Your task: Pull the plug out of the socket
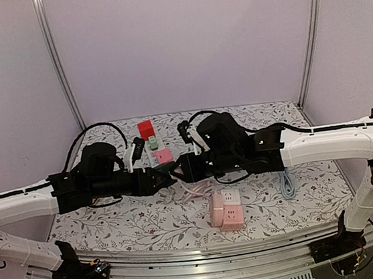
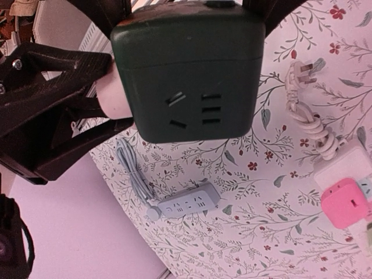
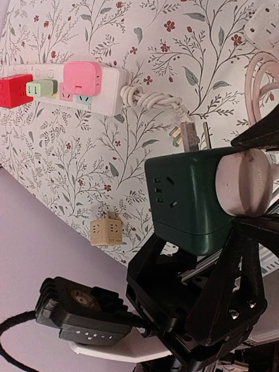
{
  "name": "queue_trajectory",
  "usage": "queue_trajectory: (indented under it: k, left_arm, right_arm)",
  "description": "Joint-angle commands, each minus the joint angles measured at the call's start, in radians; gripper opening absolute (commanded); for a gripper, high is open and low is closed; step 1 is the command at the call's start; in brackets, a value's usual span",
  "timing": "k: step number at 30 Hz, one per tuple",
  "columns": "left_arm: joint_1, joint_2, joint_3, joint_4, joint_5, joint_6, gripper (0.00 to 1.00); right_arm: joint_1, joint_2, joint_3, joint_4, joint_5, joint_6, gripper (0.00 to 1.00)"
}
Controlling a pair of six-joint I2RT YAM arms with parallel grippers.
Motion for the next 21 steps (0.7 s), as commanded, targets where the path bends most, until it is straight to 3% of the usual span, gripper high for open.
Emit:
queue_trajectory:
  k: [1, 5, 12, 21]
  left_arm:
    - [0.006, -0.051, -0.007, 0.066, 0.078, 0.002, 0.15]
    - [0.005, -0.039, 0.014, -0.022, 0.008, 0.035, 0.15]
    - [-0.025, 0.021, 0.065, -0.182, -0.157, 0.102, 0.13]
    - [-0.023, -0.001, 0.047, -0.118, -0.151, 0.059, 0.14]
  right_arm:
    - [-0.016, -0.007, -0.028, -0.047, 0.080, -0.075, 0.00]
    - [-0.017, -0.017, -0.005, -0.062, 0.076, -0.046, 0.00]
    - [-0.030, -0.013, 0.083, -0.083, -0.035, 0.143, 0.00]
    - [-0.030, -0.023, 0.097, -0.088, -0.054, 0.104, 0.00]
